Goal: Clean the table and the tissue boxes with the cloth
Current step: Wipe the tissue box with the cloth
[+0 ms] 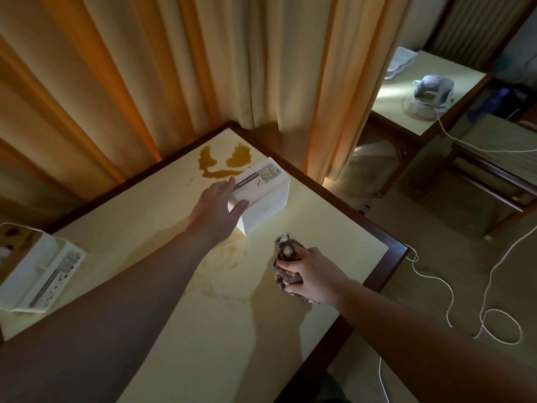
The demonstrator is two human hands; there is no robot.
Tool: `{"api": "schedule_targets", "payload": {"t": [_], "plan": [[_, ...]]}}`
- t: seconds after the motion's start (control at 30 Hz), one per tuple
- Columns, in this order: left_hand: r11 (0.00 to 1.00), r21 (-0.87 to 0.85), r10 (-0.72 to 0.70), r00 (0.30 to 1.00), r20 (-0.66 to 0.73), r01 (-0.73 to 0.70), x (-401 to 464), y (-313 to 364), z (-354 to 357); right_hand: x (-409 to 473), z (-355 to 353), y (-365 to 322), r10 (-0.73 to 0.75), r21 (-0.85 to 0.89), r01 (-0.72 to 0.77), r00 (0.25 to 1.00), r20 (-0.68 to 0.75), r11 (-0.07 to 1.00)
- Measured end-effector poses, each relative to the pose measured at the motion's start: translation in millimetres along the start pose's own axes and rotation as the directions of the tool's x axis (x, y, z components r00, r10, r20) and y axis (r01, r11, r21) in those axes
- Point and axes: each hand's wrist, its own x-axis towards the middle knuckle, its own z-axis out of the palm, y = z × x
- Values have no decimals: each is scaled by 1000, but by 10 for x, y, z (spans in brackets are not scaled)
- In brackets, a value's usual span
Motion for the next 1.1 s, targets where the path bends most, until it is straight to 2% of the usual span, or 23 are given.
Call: {"api": "schedule_targets", "payload": {"t": [0.17,0.33,0.4,0.57,0.73,0.9,1.1], "plan": [[999,48,8,1000,28,-10,-17,38,-62,17,10,-68,11,44,-8,998,-55,999],[998,62,11,999,38,-13,-53,45,-87,37,13,-17,10,30,-12,997,77,999],[998,68,13,999,43,-16,-58,45,-96,70,-23,-3,3,-8,-3,998,63,1000],[994,105,29,997,78,-37,-48,65,-141,32,-18,11,9,60,-6,998,-60,998],[987,112,94,976,198,-118,6,24,-248,96,-287,63,84,292,-14,970,-229,956],[954,254,109,975,194,-157,95,74,-287,307,-786,32,154,412,14,915,-372,911],[938,284,132,962,240,-200,300,266,-463,585,-1104,58,214,533,128,819,-533,837]]}}
